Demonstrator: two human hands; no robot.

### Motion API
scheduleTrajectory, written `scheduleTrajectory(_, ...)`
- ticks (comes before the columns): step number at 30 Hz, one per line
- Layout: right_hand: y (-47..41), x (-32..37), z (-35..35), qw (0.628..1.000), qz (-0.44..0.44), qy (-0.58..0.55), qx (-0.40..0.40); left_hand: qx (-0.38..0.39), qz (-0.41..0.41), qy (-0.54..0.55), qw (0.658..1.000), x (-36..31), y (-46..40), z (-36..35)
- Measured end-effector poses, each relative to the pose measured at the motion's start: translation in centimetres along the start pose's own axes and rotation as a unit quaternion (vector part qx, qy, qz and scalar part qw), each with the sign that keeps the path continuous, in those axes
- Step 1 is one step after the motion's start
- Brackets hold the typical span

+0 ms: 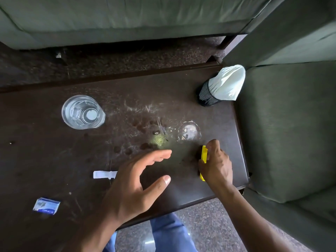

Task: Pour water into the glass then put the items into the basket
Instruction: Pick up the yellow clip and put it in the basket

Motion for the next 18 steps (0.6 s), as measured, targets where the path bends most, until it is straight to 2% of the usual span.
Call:
scheduleTrajectory(4, 0.3, 1.0, 0.8, 0.995, 0.02, -0.093, 0.002, 0.013, 0.027, 0.05, 0.998, 0.5, -0.7, -0.5)
scheduleTrajectory(8, 1.7, 4.1, 1.3, 0.976, 0.069, -0.206, 0.03, 0.02, 0.105, 0.144, 0.984, 1.6, -1.6, -0.7)
scheduleTrajectory(14, 5.7, 10.7, -0.6, 0.892, 0.129, -0.408, 0.146, -0.078, 0.173, 0.23, 0.955, 3.5, -1.2, 0.9)
scheduleTrajectory(18, 8.4, 14.5, -2.2, 0.844, 0.141, -0.477, 0.201, -0.148, 0.218, 0.334, 0.905, 4.4, 0.3, 2.7)
Point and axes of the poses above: each hand's wrist, its own y-axis away from the middle knuckle, its own z-axis out of the back of the hand, x = y × z, the point moved 7 cm from there along -y, towards the middle knuckle, and after that the axes turned 3 degrees about z, right-handed, at the moved point
